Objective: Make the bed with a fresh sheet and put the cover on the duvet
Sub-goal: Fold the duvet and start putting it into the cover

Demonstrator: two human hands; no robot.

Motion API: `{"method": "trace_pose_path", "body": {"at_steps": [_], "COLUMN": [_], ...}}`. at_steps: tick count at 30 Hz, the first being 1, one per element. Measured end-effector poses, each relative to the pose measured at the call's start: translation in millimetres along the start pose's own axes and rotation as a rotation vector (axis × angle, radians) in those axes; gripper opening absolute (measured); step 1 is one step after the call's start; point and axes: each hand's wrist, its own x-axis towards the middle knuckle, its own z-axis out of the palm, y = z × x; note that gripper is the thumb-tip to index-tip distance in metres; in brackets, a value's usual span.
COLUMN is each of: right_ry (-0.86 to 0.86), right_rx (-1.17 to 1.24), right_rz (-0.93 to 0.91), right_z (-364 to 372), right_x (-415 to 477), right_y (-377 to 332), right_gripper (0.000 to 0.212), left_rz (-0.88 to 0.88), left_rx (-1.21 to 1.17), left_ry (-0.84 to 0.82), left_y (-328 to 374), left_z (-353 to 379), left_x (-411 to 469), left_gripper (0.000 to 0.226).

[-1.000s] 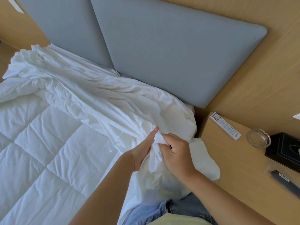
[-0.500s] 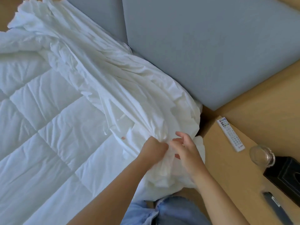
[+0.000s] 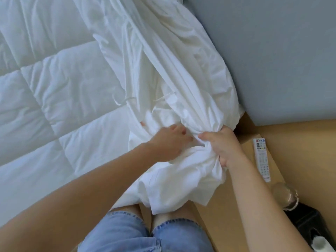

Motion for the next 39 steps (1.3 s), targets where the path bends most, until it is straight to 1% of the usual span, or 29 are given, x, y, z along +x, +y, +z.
{"method": "trace_pose_path", "body": {"at_steps": [1, 3, 4, 6, 8, 10, 11, 13, 14, 15, 16, 17, 18, 19, 20, 21, 23, 25, 26, 27, 29, 30, 31, 32, 33, 35, 36, 37, 39], "right_ry": [0.013, 0.04, 0.037, 0.045, 0.126, 0.248, 0.285, 0.306, 0.302, 0.293, 0.279, 0.262, 0.24, 0.212, 0.181, 0.145, 0.037, -0.152, -0.23, -0.235, -0.036, 0.068, 0.116, 0.104, 0.049, -0.058, -0.063, -0.001, 0.245], "right_rx": [-0.182, -0.646, -0.841, -1.058, -1.107, -1.08, -1.062, -0.986, -0.929, -0.857, -0.777, -0.71, -0.679, -0.681, -0.699, -0.714, -0.658, -0.398, -0.222, -0.054, 0.122, 0.095, 0.025, -0.081, -0.187, -0.296, -0.285, -0.229, -0.105], "right_rz": [-0.047, -0.115, -0.121, -0.091, -0.06, -0.117, -0.162, -0.241, -0.275, -0.319, -0.365, -0.409, -0.452, -0.496, -0.538, -0.571, -0.593, -0.553, -0.53, -0.506, -0.462, -0.456, -0.457, -0.464, -0.472, -0.507, -0.527, -0.555, -0.613], "right_z": [-3.0, -8.2, -10.0, -13.8, -18.3, -19.0, -15.7, -5.9, -0.8, 4.1, 9.4, 15.4, 22.7, 31.2, 40.4, 49.0, 58.9, 55.3, 49.6, 42.3, 28.0, 21.1, 14.7, 9.1, 4.9, 1.0, -0.1, -1.1, -2.6], "right_x": [4.6, 15.2, 19.7, 28.2, 35.7, 35.5, 31.5, 19.9, 12.5, 4.9, -3.4, -11.2, -18.6, -26.2, -33.9, -41.4, -52.9, -60.2, -61.8, -61.8, -53.2, -46.1, -38.7, -31.2, -24.3, -17.2, -16.2, -16.3, -19.2], "right_y": [-0.6, -2.0, -3.1, -7.4, -12.7, -11.9, -9.3, -1.2, 2.3, 4.7, 5.2, 4.0, 2.5, 1.1, 0.9, 1.9, 9.2, 21.2, 25.8, 30.1, 44.1, 50.0, 55.8, 61.1, 66.3, 72.7, 73.3, 72.2, 62.6], "right_gripper": [0.021, 0.022, 0.023, 0.021, 0.021, 0.024, 0.023, 0.013, 0.008, 0.007, 0.008, 0.01, 0.009, 0.007, 0.009, 0.012, 0.027, 0.046, 0.047, 0.041, 0.024, 0.025, 0.033, 0.04, 0.041, 0.022, 0.015, 0.018, 0.022], "left_rz": [0.082, 0.12, 0.109, 0.061, -0.093, -0.32, -0.417, -0.484, -0.506, -0.504, -0.483, -0.454, -0.372, -0.286, -0.267, -0.297, -0.38, -0.461, -0.483, -0.481, -0.452, -0.435, -0.424, -0.424, -0.432, -0.435, -0.429, -0.397, -0.284], "left_rx": [0.235, 0.448, 0.459, 0.416, 0.386, 0.228, 0.212, 0.2, 0.148, -0.011, -0.342, -0.82, -1.304, -1.632, -1.798, -1.84, -1.789, -1.792, -1.825, -1.87, -1.925, -1.943, -1.95, -1.965, -1.991, -1.94, -1.883, -1.827, -1.742], "left_ry": [0.003, -0.096, -0.157, -0.246, -0.343, -0.37, -0.393, -0.416, -0.377, -0.281, -0.141, -0.019, 0.0, -0.041, -0.075, -0.108, -0.11, -0.046, -0.023, 0.001, 0.016, -0.001, -0.042, -0.119, -0.194, -0.263, -0.249, -0.239, -0.257], "left_y": [-3.0, -5.3, -6.5, -12.0, -28.8, -48.3, -55.4, -59.1, -54.6, -46.3, -35.4, -21.4, -6.1, 4.3, 11.4, 15.3, 13.0, 5.9, 4.6, 6.5, 15.3, 20.3, 24.3, 26.4, 26.8, 18.3, 13.8, 10.8, 17.2], "left_z": [3.9, 9.8, 11.7, 12.0, 9.3, 7.2, 5.2, 0.9, -1.6, -4.8, -9.2, -16.7, -25.9, -30.0, -33.2, -36.0, -38.9, -39.6, -39.9, -40.5, -38.1, -35.9, -34.5, -34.3, -35.7, -41.3, -45.3, -48.3, -52.6], "left_x": [11.0, 29.2, 35.0, 36.8, 29.0, 14.1, 5.8, -3.1, -4.0, -3.0, -1.5, -1.1, -1.8, -2.8, -5.5, -8.4, -10.1, -9.6, -9.2, -8.6, -8.6, -10.1, -12.4, -15.2, -17.9, -21.4, -21.2, -20.0, -17.1], "left_gripper": [0.062, 0.073, 0.068, 0.049, 0.061, 0.071, 0.081, 0.093, 0.084, 0.067, 0.047, 0.036, 0.035, 0.041, 0.047, 0.046, 0.032, 0.016, 0.013, 0.013, 0.024, 0.029, 0.031, 0.029, 0.034, 0.053, 0.053, 0.052, 0.059]}}
